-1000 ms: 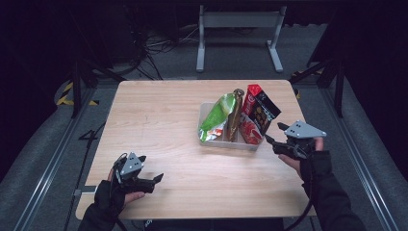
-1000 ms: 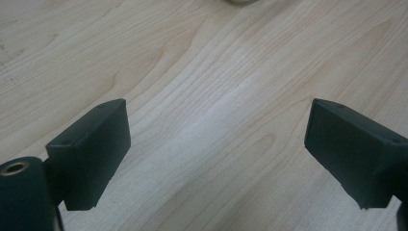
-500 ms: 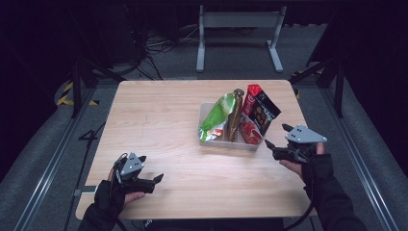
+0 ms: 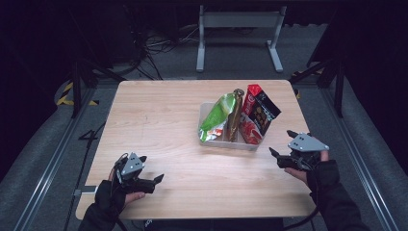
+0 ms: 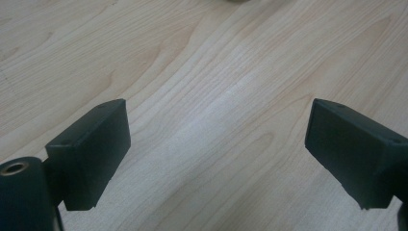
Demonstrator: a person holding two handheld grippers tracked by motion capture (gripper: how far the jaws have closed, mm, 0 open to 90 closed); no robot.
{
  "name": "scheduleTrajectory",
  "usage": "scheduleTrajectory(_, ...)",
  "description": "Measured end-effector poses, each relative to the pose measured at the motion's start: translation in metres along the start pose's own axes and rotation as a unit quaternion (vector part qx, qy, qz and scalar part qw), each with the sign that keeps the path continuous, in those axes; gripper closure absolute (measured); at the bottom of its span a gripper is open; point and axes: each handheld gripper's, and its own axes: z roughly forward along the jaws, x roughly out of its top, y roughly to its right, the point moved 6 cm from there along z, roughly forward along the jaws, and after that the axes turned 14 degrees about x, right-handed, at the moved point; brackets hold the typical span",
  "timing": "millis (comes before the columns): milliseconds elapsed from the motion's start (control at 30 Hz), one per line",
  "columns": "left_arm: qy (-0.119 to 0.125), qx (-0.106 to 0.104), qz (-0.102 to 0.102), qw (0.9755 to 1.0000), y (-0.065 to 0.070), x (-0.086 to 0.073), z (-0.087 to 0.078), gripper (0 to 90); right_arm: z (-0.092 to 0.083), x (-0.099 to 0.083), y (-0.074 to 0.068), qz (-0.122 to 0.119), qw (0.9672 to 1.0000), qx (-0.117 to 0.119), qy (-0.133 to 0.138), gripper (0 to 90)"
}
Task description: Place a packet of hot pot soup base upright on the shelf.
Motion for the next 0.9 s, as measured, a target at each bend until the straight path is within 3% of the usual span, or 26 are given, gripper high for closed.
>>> scheduleTrajectory(433,-0.002,0.001,-0.002,1.0,0.0,-0.001,0.0,9.2,0.0,-0.021,-0.005,0.0,0.9998,0.003,-0.019,13.1)
scheduleTrajectory(900,-0.002,0.001,0.002,1.0,0.001,-0.001,0.0,9.2,0.004,-0.039,-0.02,-0.003,0.9996,0.009,-0.028,10.3)
